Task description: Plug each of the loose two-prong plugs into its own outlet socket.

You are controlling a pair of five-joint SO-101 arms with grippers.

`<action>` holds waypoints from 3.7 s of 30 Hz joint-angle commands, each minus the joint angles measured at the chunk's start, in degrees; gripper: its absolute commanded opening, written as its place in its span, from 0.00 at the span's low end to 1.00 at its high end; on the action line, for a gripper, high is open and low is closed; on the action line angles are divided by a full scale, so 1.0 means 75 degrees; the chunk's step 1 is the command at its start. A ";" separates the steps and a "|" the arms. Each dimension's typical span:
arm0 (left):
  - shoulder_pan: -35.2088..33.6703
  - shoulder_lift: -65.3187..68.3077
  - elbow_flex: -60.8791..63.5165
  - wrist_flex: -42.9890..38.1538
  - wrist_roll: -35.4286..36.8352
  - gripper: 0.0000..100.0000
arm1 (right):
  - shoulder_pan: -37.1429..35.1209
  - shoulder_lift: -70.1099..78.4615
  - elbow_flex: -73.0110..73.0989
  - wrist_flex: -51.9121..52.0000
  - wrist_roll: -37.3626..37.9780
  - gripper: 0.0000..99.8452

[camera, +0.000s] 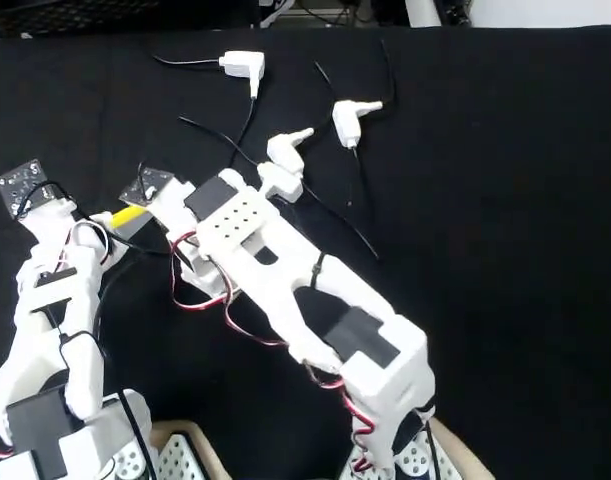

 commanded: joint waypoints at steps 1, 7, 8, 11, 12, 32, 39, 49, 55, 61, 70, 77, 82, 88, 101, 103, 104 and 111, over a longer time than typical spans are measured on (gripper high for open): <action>0.0064 -0.0258 -0.0018 -0.0117 -0.0047 0.62 | 0.0105 0.0358 -0.0053 -0.0035 0.0059 0.01; 0.0076 -0.0258 -0.0018 -0.0117 -0.0047 0.62 | 0.0105 0.0604 -0.0111 -0.0363 0.0070 0.01; 0.0076 -0.0258 -0.0018 -0.0117 -0.0047 0.62 | 0.0105 0.0615 -0.0111 -0.0387 0.0070 0.01; 0.0064 -0.0258 -0.0018 -0.0117 -0.0047 0.62 | 0.0094 0.0674 -0.0053 -0.0563 0.0070 0.01; 0.0064 -0.0258 -0.0018 -0.0129 -0.0047 0.62 | 0.0094 0.0709 -0.0053 -0.0586 0.0070 0.01; 0.0076 -0.0258 -0.0018 -0.0141 -0.0047 0.62 | 0.0094 0.1178 -0.0111 -0.0715 0.0070 0.02; 0.0029 -0.0258 -0.0018 -0.0141 -0.0035 0.62 | 0.0094 0.1201 -0.1506 0.0316 0.0023 0.15; -0.0170 -0.0258 -0.0029 -0.0129 0.0023 0.62 | 0.0023 0.1213 -0.2022 0.0891 -0.0375 0.16; -0.0240 -0.0270 -0.0029 -0.0094 0.0023 0.62 | -0.0281 0.1237 -0.1999 0.0692 -0.0856 0.16; -0.1354 -0.1442 0.0322 0.0516 0.1289 0.62 | -0.0246 0.1237 -0.1999 0.0234 -0.0996 0.16; -0.3077 -0.4044 0.1975 0.1899 0.0961 0.62 | 0.0000 0.1366 -0.1729 -0.0281 -0.0750 0.16; -0.3757 -0.5368 0.2690 0.2426 0.0633 0.62 | -0.0047 0.1424 -0.1483 -0.0445 -0.0844 0.16; -0.3768 -0.5943 0.2960 0.2520 0.0656 0.62 | -0.0117 0.1424 -0.0932 -0.1020 -0.0903 0.16; -0.3745 -0.6072 0.3159 0.2215 0.0656 0.62 | -0.0117 0.1424 0.0076 -0.2004 -0.0914 0.16; -0.3745 -0.6072 0.3335 0.1887 0.0621 0.62 | -0.0082 0.1788 -0.0123 -0.1172 -0.0961 0.11; -0.3757 -0.6072 0.3335 0.1875 0.0621 0.62 | -0.0070 0.1987 -0.0440 -0.0903 -0.0961 0.03; -0.3768 -0.6072 0.3335 0.1875 0.0621 0.62 | -0.0070 0.2104 -0.0604 -0.0821 -0.0961 0.01; -0.3792 -0.6072 0.3347 0.1875 0.0621 0.62 | -0.0047 0.2936 -0.2104 -0.0059 -0.0903 0.01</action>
